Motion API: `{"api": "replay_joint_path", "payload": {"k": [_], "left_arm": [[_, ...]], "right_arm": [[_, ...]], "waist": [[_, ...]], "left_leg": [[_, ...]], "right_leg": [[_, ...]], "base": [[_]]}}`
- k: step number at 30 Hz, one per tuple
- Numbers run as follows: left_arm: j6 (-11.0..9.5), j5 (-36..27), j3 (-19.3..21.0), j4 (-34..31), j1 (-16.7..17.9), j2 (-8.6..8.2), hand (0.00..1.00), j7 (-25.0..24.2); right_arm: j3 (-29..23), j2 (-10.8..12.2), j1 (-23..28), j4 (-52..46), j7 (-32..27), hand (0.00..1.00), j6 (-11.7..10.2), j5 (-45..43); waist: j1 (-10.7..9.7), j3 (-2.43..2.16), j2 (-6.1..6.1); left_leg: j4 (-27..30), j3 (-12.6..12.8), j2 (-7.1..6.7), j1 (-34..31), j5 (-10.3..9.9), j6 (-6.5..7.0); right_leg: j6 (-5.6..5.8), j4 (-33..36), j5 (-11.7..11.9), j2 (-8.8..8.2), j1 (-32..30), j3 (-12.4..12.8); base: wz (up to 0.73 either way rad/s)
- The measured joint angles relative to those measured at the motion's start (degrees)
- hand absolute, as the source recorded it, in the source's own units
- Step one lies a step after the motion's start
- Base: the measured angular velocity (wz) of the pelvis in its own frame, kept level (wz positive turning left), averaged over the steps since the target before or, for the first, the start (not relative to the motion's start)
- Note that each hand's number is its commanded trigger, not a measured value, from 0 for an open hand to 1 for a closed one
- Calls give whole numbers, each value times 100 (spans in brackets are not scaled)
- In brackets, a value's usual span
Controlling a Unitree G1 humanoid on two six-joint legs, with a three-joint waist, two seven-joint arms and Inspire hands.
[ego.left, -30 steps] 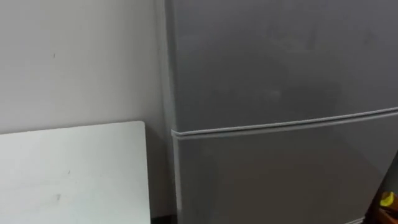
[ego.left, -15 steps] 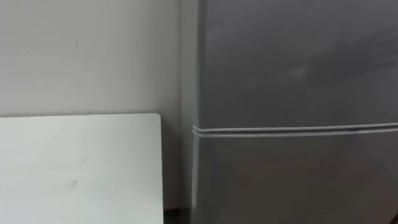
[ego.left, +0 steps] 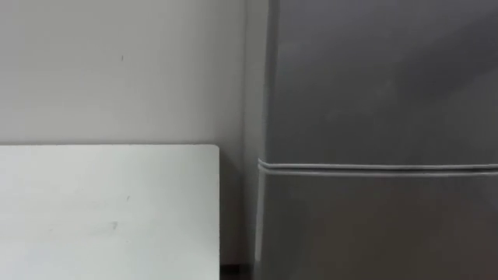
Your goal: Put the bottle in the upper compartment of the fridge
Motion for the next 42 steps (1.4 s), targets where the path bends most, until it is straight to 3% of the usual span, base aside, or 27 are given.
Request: {"api": "replay_joint_path", "payload": {"k": [5,7,15,19,24,28,36,42], "left_arm": [[307,41,17,-2,-15,59,0,-171],[483,54,16,-10,-85,85,0,-251],[967,164,3,-424,-247,234,0,-582],[1160,159,-3,-860,-141,319,0,-633],[1236,97,-190,-1015,-82,488,0,-667],[1263,104,-227,-1089,-89,499,0,-703],[1240,106,-217,-1115,-101,498,0,-663],[1030,96,-208,-1108,-47,497,0,-668]], "right_arm": [[82,-20,-261,921,48,0,130,-1220],[66,-153,-344,1449,50,0,120,-1944],[284,-483,-1168,3079,407,0,257,-2773],[301,-822,-1334,3639,637,0,706,-3439],[503,-1134,-1446,3958,745,0,1226,-3807],[500,-1140,-1445,3932,758,0,1410,-3801],[503,-1139,-1372,3661,752,0,1417,-3681],[315,-1140,-1024,3406,699,0,1357,-3195]], "waist": [[30,6,-149],[27,21,-209],[-38,24,-233],[88,-14,-307],[167,-36,-335],[227,-49,-315],[86,-98,-295],[17,-114,-309]], "left_leg": [[11,-90,-21,-41,4,6],[50,-118,-23,-53,5,10],[268,-185,-20,-158,10,77],[317,-217,-43,-218,81,98],[510,-280,-26,-358,95,109],[590,-331,-32,-467,97,113],[553,-347,-42,-486,124,157],[403,-345,-69,-394,125,158]], "right_leg": [[1,-3,1,-30,8,-100],[-5,25,6,-36,-12,-85],[17,87,100,-77,6,-140],[29,92,193,-104,-21,-153],[-7,97,264,-84,-66,-139],[4,91,351,-70,-141,-126],[-19,81,386,-57,-121,-128],[-21,16,372,-60,-96,-118]], "base": [[7],[-2],[1],[5],[3],[-2],[1],[0]]}}
